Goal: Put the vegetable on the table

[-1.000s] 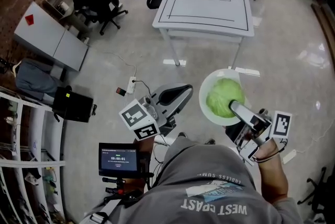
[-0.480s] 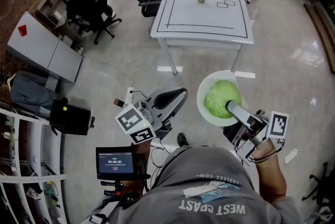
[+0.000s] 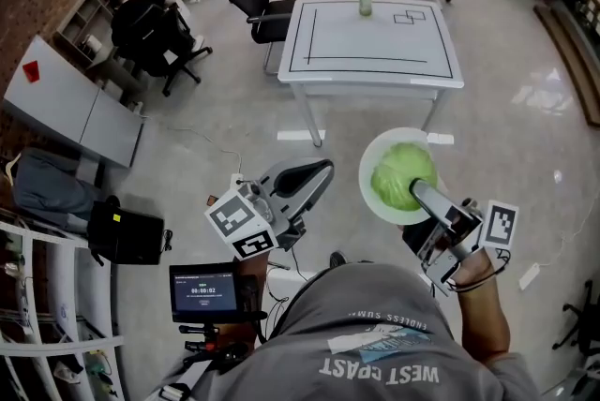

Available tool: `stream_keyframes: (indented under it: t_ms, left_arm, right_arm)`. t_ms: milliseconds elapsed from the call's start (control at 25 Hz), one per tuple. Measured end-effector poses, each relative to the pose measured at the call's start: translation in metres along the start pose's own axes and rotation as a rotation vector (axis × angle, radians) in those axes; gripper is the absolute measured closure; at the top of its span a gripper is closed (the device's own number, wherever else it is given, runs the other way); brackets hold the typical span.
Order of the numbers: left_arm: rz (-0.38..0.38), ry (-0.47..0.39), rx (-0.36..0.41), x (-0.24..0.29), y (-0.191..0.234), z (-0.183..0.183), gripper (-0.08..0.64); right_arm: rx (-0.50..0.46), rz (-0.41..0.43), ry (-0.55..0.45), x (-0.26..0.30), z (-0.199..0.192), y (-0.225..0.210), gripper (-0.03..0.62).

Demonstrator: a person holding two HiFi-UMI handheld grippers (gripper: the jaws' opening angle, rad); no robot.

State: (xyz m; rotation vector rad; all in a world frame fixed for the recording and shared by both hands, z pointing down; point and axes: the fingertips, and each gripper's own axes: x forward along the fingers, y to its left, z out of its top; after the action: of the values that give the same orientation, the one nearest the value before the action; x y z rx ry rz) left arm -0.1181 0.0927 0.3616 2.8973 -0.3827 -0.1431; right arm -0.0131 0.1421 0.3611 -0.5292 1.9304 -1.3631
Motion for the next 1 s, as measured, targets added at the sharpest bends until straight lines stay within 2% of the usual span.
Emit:
stream_keyframes:
  t_ms: [400,680,1000]
  left_arm:
    - [-0.035,-0.010,-0.020,-0.022,0.025,0.002,0.554]
    - [-0.005,0.001,-0.037,-0.009,0.055,-0.013,0.552]
    - [0.036,0.001,-0.051,0.031,0.062,-0.001,0.552]
  right_arm:
    - [-0.018,-0.030,-0.037,0.027,-0.005,-0.008,0.275]
    - [-0.025,-0.021,-0.030,0.036,0.027,-0.035,0.275]
    - [0.024,-0.053,-0.013,0.029,0.070,-0.030,0.275]
